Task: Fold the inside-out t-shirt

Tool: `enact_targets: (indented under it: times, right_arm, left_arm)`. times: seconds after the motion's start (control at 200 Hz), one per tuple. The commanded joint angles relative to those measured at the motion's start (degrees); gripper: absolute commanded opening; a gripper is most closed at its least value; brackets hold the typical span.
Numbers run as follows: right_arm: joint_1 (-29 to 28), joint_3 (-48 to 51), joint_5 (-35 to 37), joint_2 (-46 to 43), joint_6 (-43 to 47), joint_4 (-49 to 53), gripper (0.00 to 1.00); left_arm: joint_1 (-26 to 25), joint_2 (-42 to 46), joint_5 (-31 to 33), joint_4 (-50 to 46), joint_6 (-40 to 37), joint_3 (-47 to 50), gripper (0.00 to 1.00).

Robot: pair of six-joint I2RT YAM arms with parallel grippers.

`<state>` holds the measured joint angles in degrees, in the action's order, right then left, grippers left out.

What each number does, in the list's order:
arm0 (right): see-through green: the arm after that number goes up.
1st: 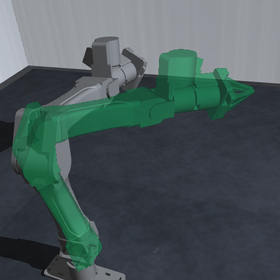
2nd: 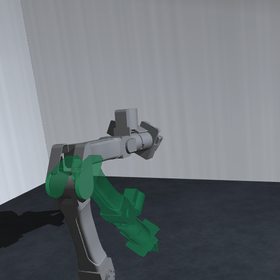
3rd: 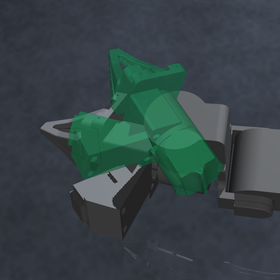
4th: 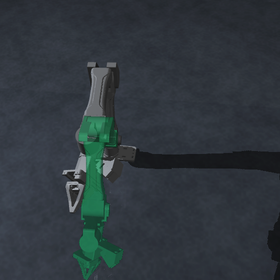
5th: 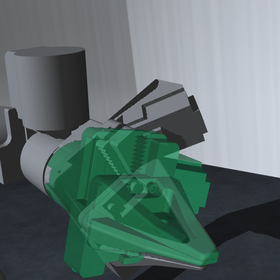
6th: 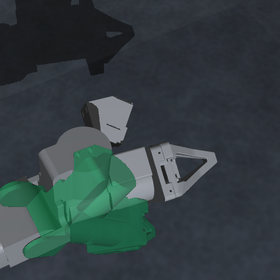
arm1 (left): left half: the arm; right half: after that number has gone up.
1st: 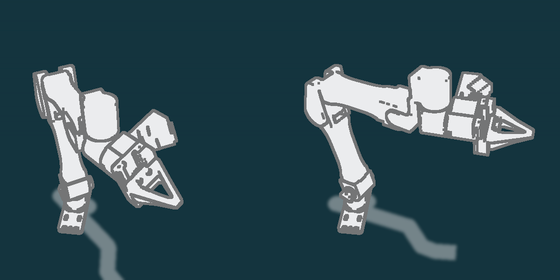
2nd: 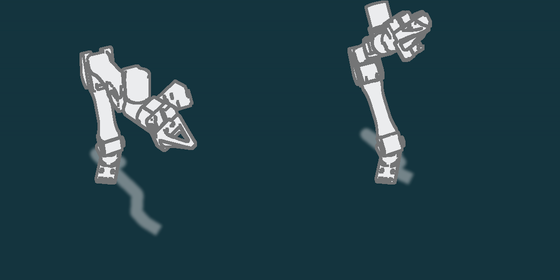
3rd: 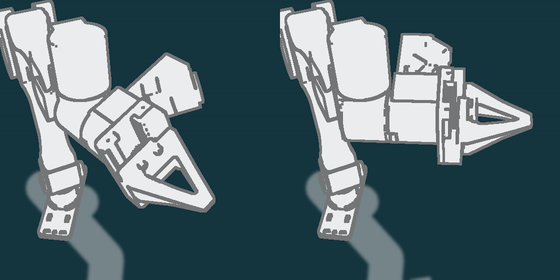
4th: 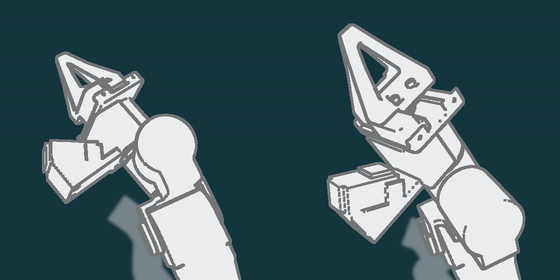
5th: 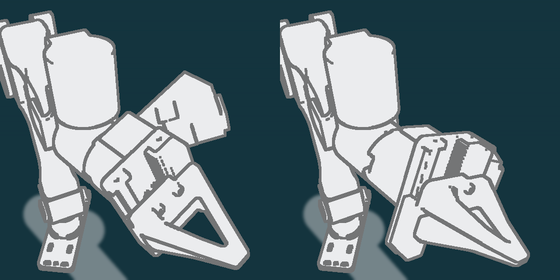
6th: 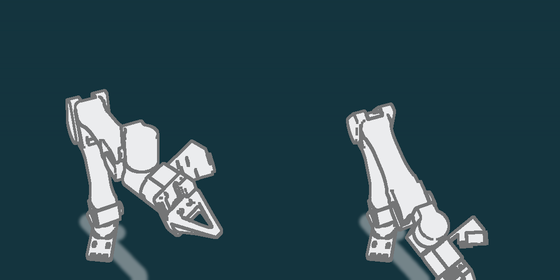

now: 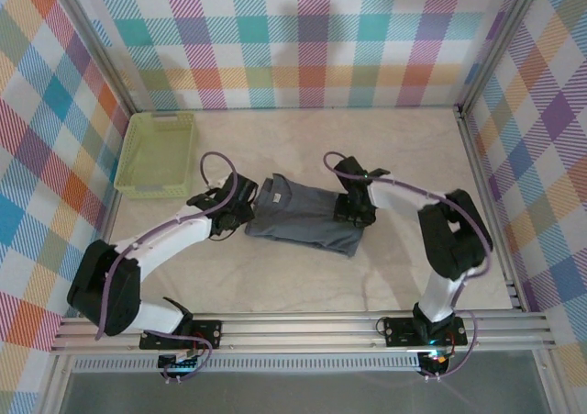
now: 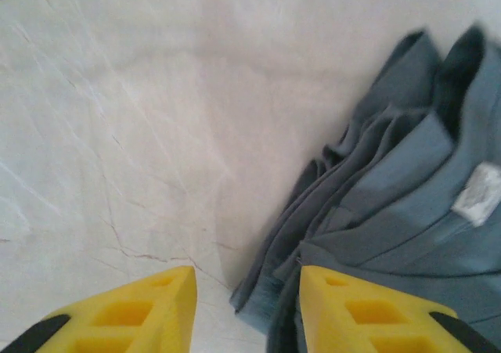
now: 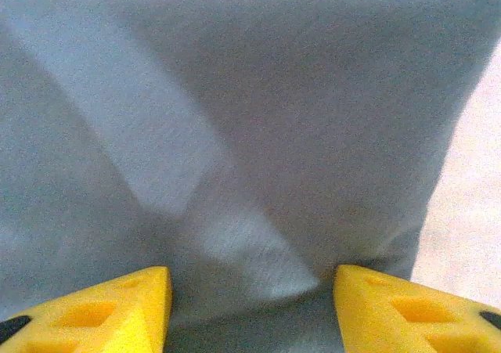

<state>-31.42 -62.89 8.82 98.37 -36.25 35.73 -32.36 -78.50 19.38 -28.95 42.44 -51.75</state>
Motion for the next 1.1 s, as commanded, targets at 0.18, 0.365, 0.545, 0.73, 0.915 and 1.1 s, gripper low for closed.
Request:
enact_targets:
  times: [0.18,0.365,0.545,0.73,0.915,1.1]
  right_arm:
    - [3.1,-9.9,-1.9,2.3,6.7,-3.3,0.64]
    - [5.1,-18.8,-3.9,14.2,6.7,0.5,0.63]
    - [7.8,-13.1,-2.5,13.9,2.6,1.8,0.64]
    - [7.6,3.0,-3.1,3.0,-3.6,-1.2,0.58]
    - [-0.5,20.5,-7.8,-14.9,-14.4,-8.7,0.57]
    - [-5.4,16.3,-3.1,-21.6,-13.3,-1.6,0.59]
  left_arm:
    - [-11.6,-3.4,-4.1,1.5,1.2,-4.4,0.45]
    - [-9.9,-10.4,-8.0,5.4,6.2,-1.9,0.45]
    - [-3.5,-15.2,-11.5,9.2,3.2,0.0,0.44]
    - [0.9,-23.7,-12.2,8.7,-5.1,-8.4,0.43]
    - [1.8,-37.7,-20.6,4.7,-13.0,-27.3,0.41]
    - [-0.2,-40.5,-21.2,-3.2,-16.8,-39.9,0.50]
